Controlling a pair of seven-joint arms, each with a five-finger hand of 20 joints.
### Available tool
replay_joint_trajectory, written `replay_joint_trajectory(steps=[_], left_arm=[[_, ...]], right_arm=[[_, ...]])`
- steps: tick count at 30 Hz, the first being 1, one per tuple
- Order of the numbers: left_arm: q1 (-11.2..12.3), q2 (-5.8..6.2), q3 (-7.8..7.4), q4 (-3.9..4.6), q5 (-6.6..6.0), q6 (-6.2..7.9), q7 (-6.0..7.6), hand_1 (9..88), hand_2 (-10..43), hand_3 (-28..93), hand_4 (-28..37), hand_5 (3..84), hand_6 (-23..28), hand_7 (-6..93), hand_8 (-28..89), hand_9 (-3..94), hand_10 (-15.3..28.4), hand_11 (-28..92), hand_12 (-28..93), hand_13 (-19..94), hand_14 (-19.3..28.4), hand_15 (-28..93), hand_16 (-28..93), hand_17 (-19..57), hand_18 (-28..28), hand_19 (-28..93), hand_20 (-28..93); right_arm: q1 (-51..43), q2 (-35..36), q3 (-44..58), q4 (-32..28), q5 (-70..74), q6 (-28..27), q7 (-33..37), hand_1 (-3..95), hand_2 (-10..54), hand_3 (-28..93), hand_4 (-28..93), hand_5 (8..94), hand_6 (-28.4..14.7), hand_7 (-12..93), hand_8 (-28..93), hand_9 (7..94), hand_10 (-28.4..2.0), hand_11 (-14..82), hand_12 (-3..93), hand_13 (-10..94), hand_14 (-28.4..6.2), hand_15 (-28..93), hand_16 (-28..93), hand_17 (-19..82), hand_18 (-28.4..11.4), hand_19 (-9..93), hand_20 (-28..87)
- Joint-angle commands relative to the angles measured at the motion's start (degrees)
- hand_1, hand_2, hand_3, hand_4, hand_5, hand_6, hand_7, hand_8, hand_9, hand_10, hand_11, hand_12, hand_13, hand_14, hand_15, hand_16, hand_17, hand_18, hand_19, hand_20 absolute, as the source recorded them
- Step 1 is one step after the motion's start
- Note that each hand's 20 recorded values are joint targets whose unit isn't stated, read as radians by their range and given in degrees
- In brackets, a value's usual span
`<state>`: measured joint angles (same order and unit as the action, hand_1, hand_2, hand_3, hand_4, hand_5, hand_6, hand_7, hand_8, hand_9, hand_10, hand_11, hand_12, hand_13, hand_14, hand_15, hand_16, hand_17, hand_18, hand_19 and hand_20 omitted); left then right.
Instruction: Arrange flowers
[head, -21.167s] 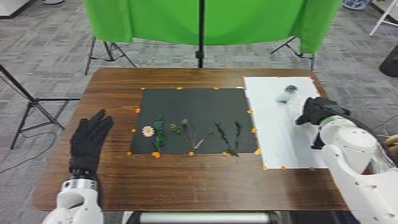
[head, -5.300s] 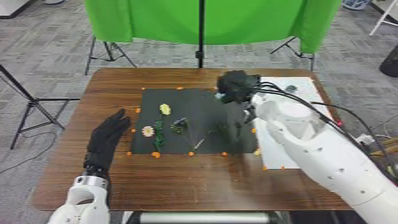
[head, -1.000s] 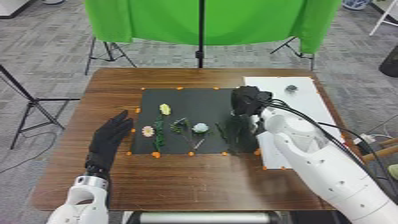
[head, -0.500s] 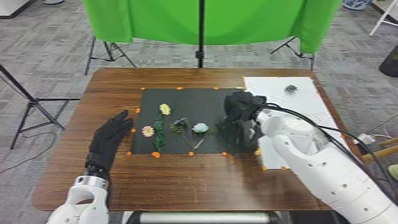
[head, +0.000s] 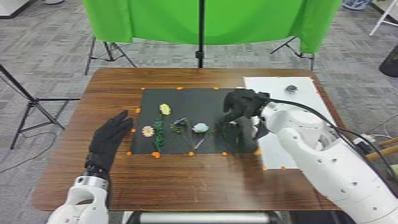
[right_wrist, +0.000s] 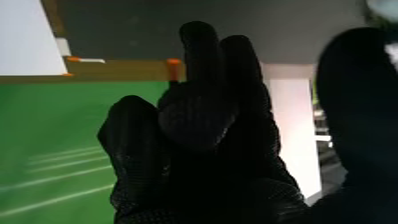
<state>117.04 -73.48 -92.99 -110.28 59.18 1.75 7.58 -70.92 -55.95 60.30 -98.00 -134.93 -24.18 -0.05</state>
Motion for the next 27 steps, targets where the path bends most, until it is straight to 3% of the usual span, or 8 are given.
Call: replay_joint_trajectory(steps=[1,7,12,17,18,21,24,27], left_arm=[[0.7,-0.52,-0.16,0.15,0.41,-0.37,-0.21,20.6,-1.7,65,-23.3,41.6,3.7,5.2,-5,43.3,11.2,9,14,31,13.8,8,1,3.6,9.7,1,15],[0.6,-0.49,-0.06,0.27,0.42,-0.32,-0.4,20.6,-1.6,65,-23.4,41.7,3.7,5.2,-5,43.3,11.2,9,14,31,13.8,8,1,3.6,9.7,1,15],[0.5,-0.42,-0.06,0.25,0.43,-0.42,-0.28,20.6,-1.7,64,-23.3,41.7,3.7,5.2,-5,43.3,11.2,9,13,31,13.8,8,1,3.6,9.7,1,15],[0.2,-0.2,0.13,0.39,0.78,-0.32,0.45,20.6,-1.8,65,-23.2,41.6,3.6,5.3,-5,43.3,11.2,9,14,31,13.8,8,1,3.6,9.7,1,15],[0.2,-0.13,0.32,0.44,0.9,0.08,0.94,20.6,-1.8,65,-23.2,41.6,3.6,5.3,-5,43.3,11.2,9,14,31,13.8,8,1,3.6,9.7,1,15],[-0.2,0.23,1.85,0.7,1.12,3.78,4.05,23.1,-6.8,66,-22.3,41.2,3.6,5.4,-5,41.7,10.9,8,13,30,13.4,8,1,5.2,10.3,2,16],[-0.3,0.52,2.85,0.75,0.27,6.94,6.35,28.6,-9.4,64,-18.6,37.7,2.6,6.8,-6,33.3,8.9,6,15,27,11.5,7,1,9.1,12.6,4,19],[-0.2,0.53,2.42,0.67,0.6,6.5,5.97,30.9,-9.5,63,-17.4,35.4,2.2,7.6,-6,30.0,7.9,5,15,26,10.7,7,2,10.3,13.4,5,20]], right_arm=[[4.4,-0.6,3.4,3.7,-3.8,9.6,7.0,28.7,-9.5,64,-19,62.3,0.4,15,-8,70.2,-14.0,14.6,20.6,82,-5.1,64,34,58,-14.2,93,60],[8.9,-3.9,7.0,14.1,-12.0,3.7,16.7,28.3,-9.5,63,-16,60.6,-0.1,13,-8,67.0,-15.8,13.0,20.7,79,-7.5,66,34,56,-15.4,93,59],[8.3,-7.2,11.4,21.2,-18.6,2.0,17.5,27.8,-9.5,62,-15,53.3,-0.2,9,-7,59.1,-18.0,11.9,22.7,77,-9.2,67,34,55,-16.3,93,57],[8.8,-11.0,14.9,27.9,-23.9,1.8,16.4,27.4,-9.5,62,-15,46.6,0.8,7,-6,58.2,-18.3,12.2,23.9,77,-9.0,68,34,56,-16.2,93,57],[8.8,-11.6,15.6,28.9,-24.5,2.2,16.1,27.4,-9.5,62,-15,45.9,1.0,7,-6,58.2,-18.4,12.2,23.9,77,-8.9,68,34,56,-16.1,93,57],[8.5,-12.9,17.5,30.7,-25.3,3.1,15.7,27.5,-9.5,62,-15,44.2,1.3,7,-6,58.1,-18.5,12.3,23.7,77,-8.7,68,33,56,-16.1,93,57],[7.9,-13.5,18.9,31.9,-25.3,3.7,14.8,30.0,-9.5,63,-15,43.5,1.8,8,-6,58.1,-18.2,12.3,23.4,78,-7.7,68,33,57,-15.7,93,57],[6.3,-13.6,20.2,32.4,-24.9,7.2,13.1,34.0,-9.5,64,-16,44.6,2.4,9,-7,59.4,-17.3,12.9,22.7,79,-6.9,68,33,57,-15.1,93,58]])
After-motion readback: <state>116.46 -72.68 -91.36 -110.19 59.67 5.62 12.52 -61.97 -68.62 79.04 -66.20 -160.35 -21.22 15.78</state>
